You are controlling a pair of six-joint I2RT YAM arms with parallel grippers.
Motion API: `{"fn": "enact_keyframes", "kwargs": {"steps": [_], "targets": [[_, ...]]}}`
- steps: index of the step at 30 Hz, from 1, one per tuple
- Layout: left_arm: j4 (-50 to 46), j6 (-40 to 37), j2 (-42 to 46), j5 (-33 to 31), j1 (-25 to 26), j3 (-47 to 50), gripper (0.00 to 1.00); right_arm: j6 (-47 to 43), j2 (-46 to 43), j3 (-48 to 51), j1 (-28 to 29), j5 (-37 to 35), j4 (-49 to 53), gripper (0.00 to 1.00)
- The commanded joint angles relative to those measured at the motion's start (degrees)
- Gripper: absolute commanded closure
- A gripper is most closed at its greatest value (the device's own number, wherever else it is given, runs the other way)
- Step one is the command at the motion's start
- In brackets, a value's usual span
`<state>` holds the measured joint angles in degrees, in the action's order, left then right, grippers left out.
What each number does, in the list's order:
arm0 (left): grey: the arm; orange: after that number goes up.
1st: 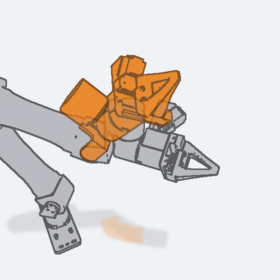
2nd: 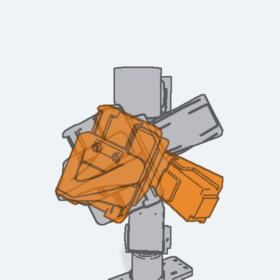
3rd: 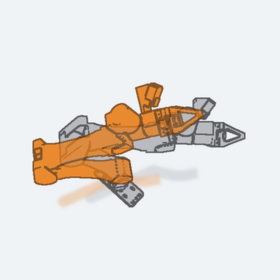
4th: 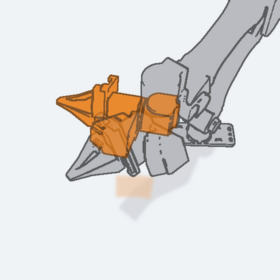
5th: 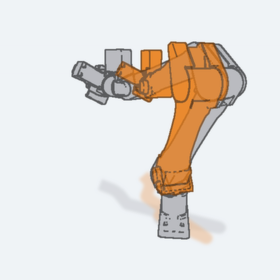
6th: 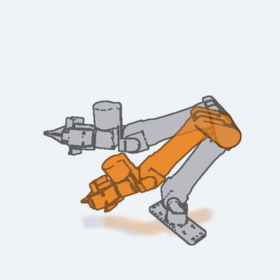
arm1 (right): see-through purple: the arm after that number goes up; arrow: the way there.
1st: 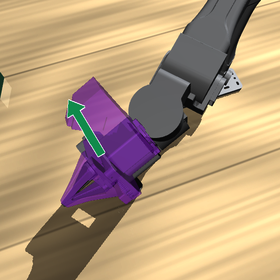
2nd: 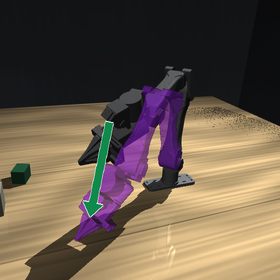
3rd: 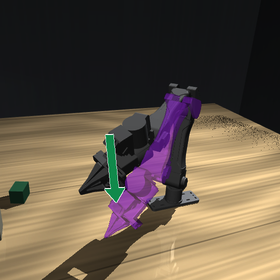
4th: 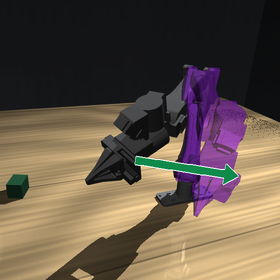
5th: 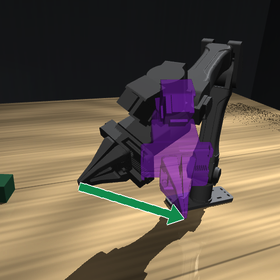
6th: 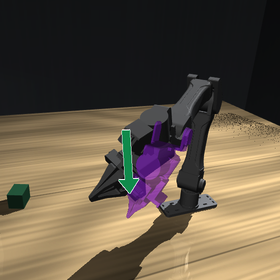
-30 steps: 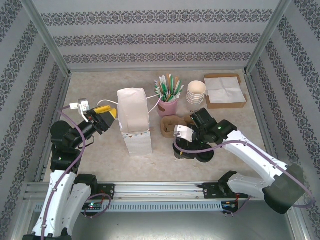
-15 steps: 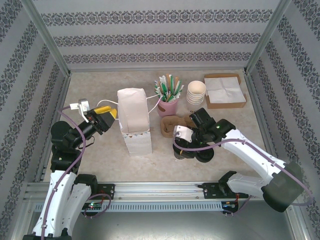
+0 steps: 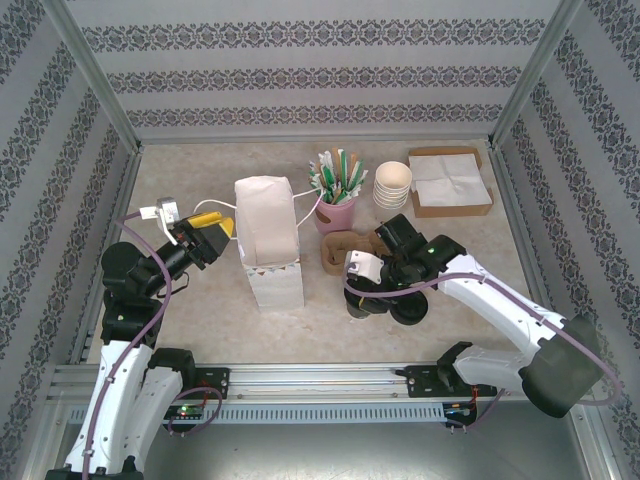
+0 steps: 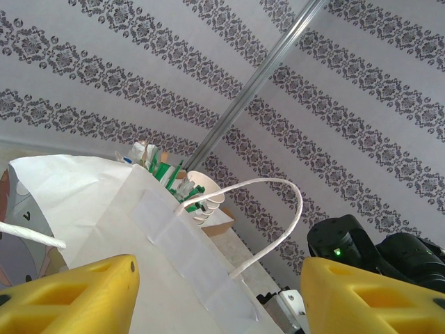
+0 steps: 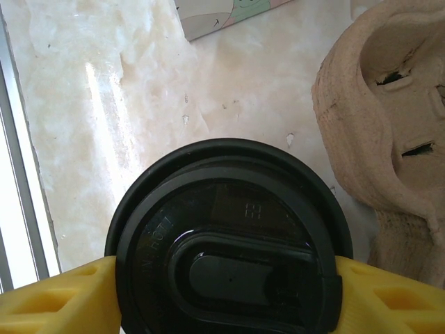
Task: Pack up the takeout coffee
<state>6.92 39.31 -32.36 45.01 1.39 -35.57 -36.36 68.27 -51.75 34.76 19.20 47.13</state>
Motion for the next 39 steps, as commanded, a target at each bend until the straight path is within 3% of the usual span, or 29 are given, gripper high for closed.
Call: {"fn": "enact_keyframes", "kwargs": {"steps": [1,11,20,27,39], "targets": [[3.0,-0.2,0.7,1.1,-0.1,0.2,0.37,-0.5,1.9,1.7,0.6,-1.7,3.3,0.35],[3.1,-0.2,0.6,1.1,-0.1,0.2,0.37,0.8,3.4,5.4,3.3,-4.0,5.2,0.38],[3.2,0.0,0.6,1.0,-0.1,0.3,0.37,3.8,1.6,8.1,2.2,-1.3,4.4,0.41],[3.3,-0.1,0.5,0.8,-0.1,0.3,0.37,4.3,2.0,9.0,2.0,-6.3,4.7,0.41],[3.3,0.1,0.0,0.6,-0.1,0.3,0.37,7.2,-0.8,3.2,0.8,-5.1,2.0,0.30]]}}
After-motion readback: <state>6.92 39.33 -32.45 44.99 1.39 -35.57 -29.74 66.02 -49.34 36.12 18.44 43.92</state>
